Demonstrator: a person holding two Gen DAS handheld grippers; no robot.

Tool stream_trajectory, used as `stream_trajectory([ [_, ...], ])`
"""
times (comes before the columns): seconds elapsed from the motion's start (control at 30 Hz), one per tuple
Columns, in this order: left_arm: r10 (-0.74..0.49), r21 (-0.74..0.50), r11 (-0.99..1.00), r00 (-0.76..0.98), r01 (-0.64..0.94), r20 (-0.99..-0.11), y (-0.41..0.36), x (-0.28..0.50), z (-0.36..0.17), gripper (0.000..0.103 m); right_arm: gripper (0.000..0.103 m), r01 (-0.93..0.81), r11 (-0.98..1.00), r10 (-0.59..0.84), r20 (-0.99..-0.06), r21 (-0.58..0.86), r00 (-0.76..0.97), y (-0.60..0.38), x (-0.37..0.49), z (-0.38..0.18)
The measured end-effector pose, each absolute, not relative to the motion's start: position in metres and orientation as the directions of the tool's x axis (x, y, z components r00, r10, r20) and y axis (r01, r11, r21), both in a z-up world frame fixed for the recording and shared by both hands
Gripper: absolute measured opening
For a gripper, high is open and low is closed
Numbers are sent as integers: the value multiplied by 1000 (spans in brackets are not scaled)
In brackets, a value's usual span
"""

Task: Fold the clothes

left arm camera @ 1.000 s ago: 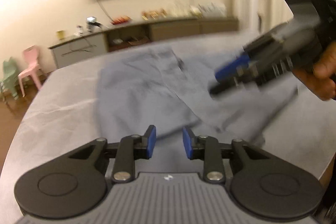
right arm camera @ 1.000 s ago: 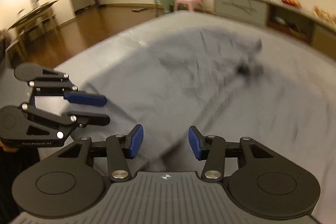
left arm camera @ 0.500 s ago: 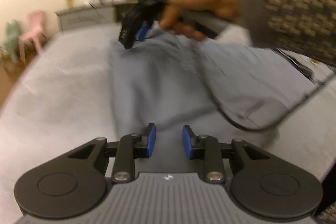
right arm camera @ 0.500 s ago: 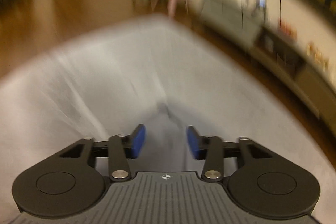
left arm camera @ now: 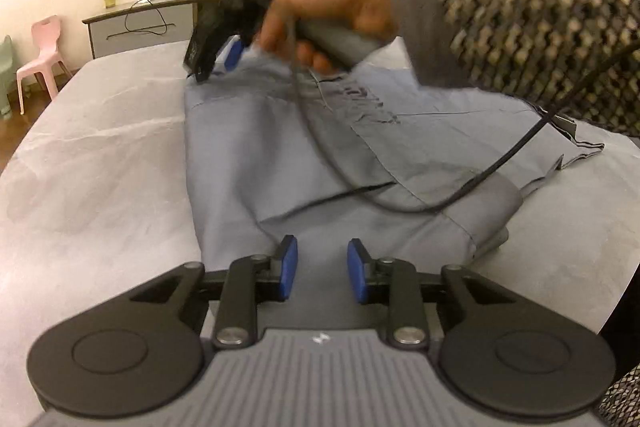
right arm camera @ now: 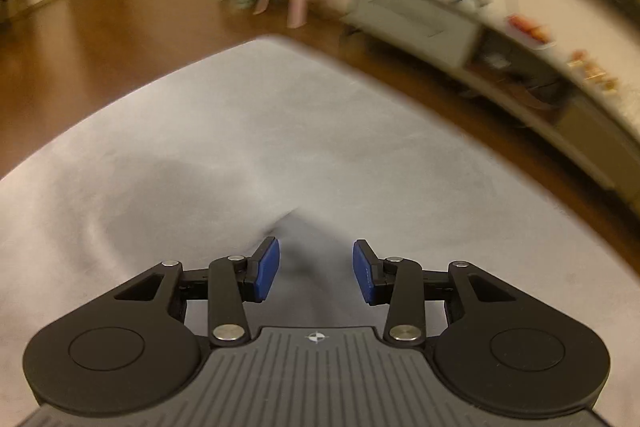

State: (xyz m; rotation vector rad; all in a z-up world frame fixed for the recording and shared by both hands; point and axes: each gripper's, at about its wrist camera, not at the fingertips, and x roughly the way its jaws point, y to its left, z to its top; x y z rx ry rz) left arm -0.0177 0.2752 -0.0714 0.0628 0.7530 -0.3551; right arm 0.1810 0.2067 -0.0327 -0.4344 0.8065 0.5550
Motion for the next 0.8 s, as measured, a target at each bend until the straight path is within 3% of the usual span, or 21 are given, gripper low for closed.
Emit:
stream_trajectory([
  [0.03,-295,-76,939,670,336,-681,276,-15,-72,28,60,-606,778,286,-767,-164,575,208,186,-40],
  [0.07,-304,-95,939,665,330,-682,279,-13,-72,28,64,-583,797,271,-770,-157,577,208,195,-43],
  [0.2,-325,-150,939,653,310,-684,287,-9,-72,28,64,-538,831,245,-773,-144,585,197,207,-40],
  [0.33,-305,-127,944,659,304,-687,285,-10,-70,28,74,-555,816,504,-669,162,546,126,153,-10],
  [0.43,-283,-112,951,665,289,-691,282,-10,-67,28,83,-510,793,591,-625,334,509,54,105,-18],
  [0.6,-236,-76,963,675,259,-699,273,-8,-62,28,84,-277,766,640,-644,581,419,-43,57,-84],
  [0.8,-196,-38,970,677,240,-710,264,-7,-58,29,85,-310,659,752,-584,685,306,-27,46,-122],
])
